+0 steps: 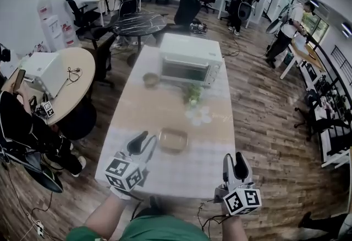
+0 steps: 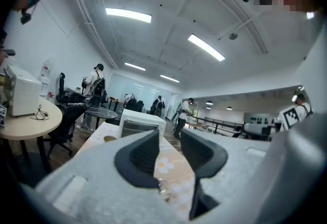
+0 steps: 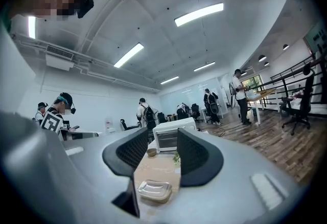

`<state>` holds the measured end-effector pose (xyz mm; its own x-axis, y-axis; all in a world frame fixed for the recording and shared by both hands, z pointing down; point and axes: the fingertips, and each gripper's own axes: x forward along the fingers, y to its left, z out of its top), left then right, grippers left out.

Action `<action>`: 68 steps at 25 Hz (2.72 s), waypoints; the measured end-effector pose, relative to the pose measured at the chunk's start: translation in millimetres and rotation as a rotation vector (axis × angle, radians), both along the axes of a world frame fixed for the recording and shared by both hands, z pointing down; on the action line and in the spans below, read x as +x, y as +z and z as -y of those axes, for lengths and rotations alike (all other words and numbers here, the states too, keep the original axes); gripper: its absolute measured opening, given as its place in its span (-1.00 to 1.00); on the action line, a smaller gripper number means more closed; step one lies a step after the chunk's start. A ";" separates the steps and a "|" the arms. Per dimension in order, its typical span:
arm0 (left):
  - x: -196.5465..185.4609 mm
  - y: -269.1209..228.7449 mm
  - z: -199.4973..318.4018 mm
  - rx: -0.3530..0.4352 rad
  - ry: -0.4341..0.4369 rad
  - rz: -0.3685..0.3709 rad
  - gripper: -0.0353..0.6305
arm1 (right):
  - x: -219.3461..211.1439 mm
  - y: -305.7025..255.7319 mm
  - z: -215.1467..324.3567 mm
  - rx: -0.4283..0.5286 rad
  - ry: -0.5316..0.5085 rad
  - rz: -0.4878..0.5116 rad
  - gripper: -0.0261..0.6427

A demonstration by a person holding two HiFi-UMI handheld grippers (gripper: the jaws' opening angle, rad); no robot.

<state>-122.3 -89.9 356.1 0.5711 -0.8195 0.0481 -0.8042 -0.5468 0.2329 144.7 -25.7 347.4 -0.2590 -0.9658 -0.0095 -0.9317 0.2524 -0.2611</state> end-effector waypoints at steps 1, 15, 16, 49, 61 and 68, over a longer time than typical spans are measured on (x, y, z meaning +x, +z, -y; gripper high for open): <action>-4.3 3.2 7.4 -0.009 0.005 -0.003 -0.51 | -4.5 1.0 6.8 -0.005 0.004 0.000 -0.44; -35.8 77.0 89.3 -0.185 0.061 -0.028 -0.51 | -39.2 37.4 75.9 -0.094 0.030 0.011 -0.44; -34.6 83.9 94.6 -0.198 0.060 -0.025 -0.51 | -38.2 41.4 80.7 -0.106 0.029 0.014 -0.44; 0.6 339.3 169.6 -0.808 0.139 0.036 -0.47 | 6.8 173.4 151.1 -0.349 -0.063 0.179 -0.44; 21.0 364.0 178.2 -0.920 0.187 -0.112 -0.57 | 17.7 200.3 150.5 -0.396 -0.038 0.242 -0.44; 21.1 366.4 179.7 -0.987 0.195 -0.240 -0.64 | 18.2 200.9 151.8 -0.401 -0.039 0.269 -0.44</action>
<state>-101.2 -269.6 722.4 0.7731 -0.3690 0.5158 -0.5952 -0.1410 0.7911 162.9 -177.5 548.3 -0.3344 -0.8968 0.2897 -0.8097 0.1162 -0.5753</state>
